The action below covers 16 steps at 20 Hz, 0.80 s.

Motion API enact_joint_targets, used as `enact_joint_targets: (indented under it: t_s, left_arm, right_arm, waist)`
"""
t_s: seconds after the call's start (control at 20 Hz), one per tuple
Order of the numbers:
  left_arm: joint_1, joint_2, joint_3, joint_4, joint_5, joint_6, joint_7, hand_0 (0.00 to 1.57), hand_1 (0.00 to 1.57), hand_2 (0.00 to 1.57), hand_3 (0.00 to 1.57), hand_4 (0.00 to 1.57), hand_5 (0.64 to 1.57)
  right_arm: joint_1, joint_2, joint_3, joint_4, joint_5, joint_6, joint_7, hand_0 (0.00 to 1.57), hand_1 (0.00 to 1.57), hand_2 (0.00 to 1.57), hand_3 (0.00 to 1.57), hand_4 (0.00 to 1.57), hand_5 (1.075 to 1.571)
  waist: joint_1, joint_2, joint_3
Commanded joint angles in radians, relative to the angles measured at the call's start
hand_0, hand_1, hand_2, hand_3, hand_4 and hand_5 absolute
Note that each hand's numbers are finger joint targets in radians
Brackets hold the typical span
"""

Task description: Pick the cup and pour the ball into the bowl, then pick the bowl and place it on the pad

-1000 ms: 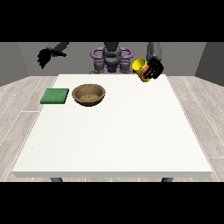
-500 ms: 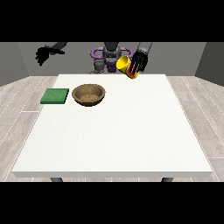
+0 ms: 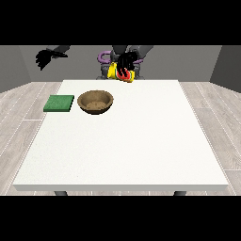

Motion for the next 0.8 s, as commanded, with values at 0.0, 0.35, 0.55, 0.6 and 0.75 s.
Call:
enact_joint_targets:
  t_s: [0.0,0.35,0.55,0.6,0.75]
  left_arm:
    - [-0.058,-0.081,-0.126,0.023,-0.143,-0.126,0.062,1.49,1.49,1.57,1.57,1.57,1.019]
    - [-0.07,-0.067,-0.301,0.091,-0.351,-0.257,0.044,1.48,1.48,1.57,1.57,1.47,1.234]
    - [-0.058,-0.064,-0.307,0.096,-0.409,-0.276,0.046,1.45,1.45,1.57,1.57,1.53,1.137]
    - [-0.04,-0.096,-0.334,0.042,-0.432,-0.283,0.033,1.45,1.45,1.57,1.57,1.53,1.131]
    - [-0.057,-0.093,-0.31,0.062,-0.469,-0.301,0.054,1.45,1.45,1.57,1.57,1.53,1.134]
  right_arm:
    - [-0.008,-0.007,0.0,0.038,0.0,0.025,-0.022,0.0,0.0,0.0,0.0,0.0,1.571]
    - [-0.028,-0.001,0.003,0.031,-0.02,0.013,0.065,0.0,0.0,0.0,0.0,0.0,1.571]
    - [0.037,-0.014,0.012,0.019,-0.002,0.066,-0.022,0.0,0.0,0.0,0.0,0.0,1.571]
    - [0.036,0.011,0.001,0.058,0.04,-0.019,-0.075,0.0,0.0,0.0,0.0,0.0,1.571]
    - [-0.033,0.036,0.021,0.015,-0.013,-0.018,0.068,0.0,0.0,0.0,0.0,0.0,1.569]
  waist:
    - [0.001,-0.003,0.0001]
    - [-0.009,-0.069,-0.0021]
    - [-0.036,-0.022,-0.0025]
    - [0.051,-0.032,-0.002]
    - [0.007,-0.011,-0.0028]
